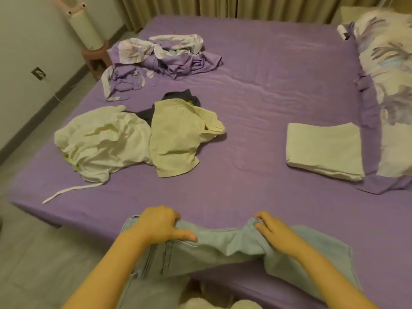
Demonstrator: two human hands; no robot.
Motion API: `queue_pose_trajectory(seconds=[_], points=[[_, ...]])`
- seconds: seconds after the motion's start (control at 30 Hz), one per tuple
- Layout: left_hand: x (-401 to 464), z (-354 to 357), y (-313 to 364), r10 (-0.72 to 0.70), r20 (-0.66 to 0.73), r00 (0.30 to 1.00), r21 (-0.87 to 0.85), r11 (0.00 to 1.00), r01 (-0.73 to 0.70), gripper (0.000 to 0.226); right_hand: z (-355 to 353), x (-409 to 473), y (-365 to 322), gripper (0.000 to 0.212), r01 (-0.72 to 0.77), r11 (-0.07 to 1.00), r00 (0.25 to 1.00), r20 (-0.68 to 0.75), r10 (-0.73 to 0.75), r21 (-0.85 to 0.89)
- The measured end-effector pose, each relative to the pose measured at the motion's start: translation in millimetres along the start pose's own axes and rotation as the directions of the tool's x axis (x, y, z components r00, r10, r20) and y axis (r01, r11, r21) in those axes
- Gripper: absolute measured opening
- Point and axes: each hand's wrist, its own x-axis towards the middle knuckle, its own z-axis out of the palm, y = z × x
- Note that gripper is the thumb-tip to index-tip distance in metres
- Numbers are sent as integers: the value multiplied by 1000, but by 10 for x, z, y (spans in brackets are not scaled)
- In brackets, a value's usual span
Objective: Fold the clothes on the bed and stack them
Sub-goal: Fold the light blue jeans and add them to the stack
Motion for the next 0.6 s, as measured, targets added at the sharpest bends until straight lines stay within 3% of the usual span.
queue_pose_trajectory(seconds=[0.13, 0.23, 0.37, 0.47, 0.6], points=[[110, -141, -578, -38, 210, 977, -229, 969, 87, 81, -248, 285, -391, 14, -1, 1000, 975, 221, -3, 20], [501, -252, -1106, -119, 339, 933, -227, 953, 203, 72, -218, 886, -666, 15, 23, 998, 956, 292, -8, -51], [1251, 110, -1615, -227, 184, 956, -37, 971, 238, 61, 276, 1848, -735, 20, -35, 995, 999, 29, 38, -91], [1742, 519, -1830, -207, 193, 959, -22, 976, 215, 47, 595, 2429, -619, 28, -176, 977, 978, -138, 158, -124], [2159, 721, -1969, -194, 33, 980, 67, 979, 192, 41, 724, 2815, -448, 25, -235, 958, 945, -270, 184, -167]])
